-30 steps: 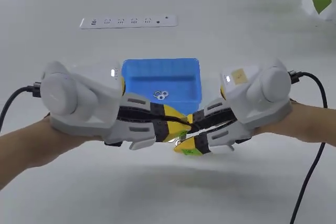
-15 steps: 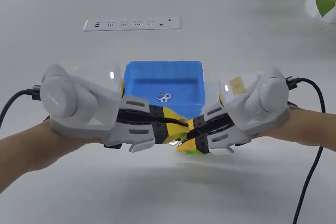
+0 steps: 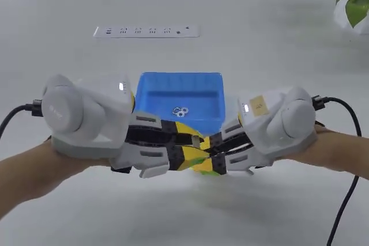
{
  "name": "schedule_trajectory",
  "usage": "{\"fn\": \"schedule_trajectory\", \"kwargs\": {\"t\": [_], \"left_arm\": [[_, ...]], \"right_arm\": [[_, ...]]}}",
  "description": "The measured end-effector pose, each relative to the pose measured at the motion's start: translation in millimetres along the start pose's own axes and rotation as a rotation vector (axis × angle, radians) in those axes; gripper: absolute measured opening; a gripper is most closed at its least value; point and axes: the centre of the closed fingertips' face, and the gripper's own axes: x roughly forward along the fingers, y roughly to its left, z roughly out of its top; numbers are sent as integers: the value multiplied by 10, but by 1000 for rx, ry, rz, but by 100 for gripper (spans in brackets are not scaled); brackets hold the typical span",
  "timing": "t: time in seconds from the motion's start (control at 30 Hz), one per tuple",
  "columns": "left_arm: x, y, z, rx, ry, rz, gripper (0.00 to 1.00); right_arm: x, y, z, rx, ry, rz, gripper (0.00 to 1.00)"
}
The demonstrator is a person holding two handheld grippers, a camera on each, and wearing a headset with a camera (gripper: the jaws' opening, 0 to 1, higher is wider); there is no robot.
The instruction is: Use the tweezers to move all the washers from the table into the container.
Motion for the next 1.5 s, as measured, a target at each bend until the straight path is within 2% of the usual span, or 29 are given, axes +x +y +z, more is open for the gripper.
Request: {"fn": "schedule_trajectory", "kwargs": {"t": [0.07,0.2,0.53,0.73,0.9,1.07,1.27,1.37,1.5], "left_arm": [[-25,-25,-11,-1,7,-3,20],[-130,-34,0,-34,-18,2,25],[-487,116,20,-75,-96,126,39],[-687,209,-31,-95,-115,202,49],[-802,256,-56,-103,-134,251,52],[-837,230,-104,-129,-133,261,58],[-853,202,-163,-156,-135,268,62],[-853,173,-210,-163,-119,258,66],[-862,158,-246,-177,-107,252,71]], "right_arm": [[2,2,40,2,-5,-1,9],[-10,29,118,-7,-6,3,9],[-121,-46,331,1,-41,-36,9],[-256,-221,499,10,-78,-87,9],[-386,-399,747,1,-128,-124,9],[-468,-623,942,-8,-174,-161,9],[-411,-876,913,-12,-170,-190,9],[-343,-1057,820,24,-173,-218,9],[-214,-1176,693,44,-161,-223,9]]}}
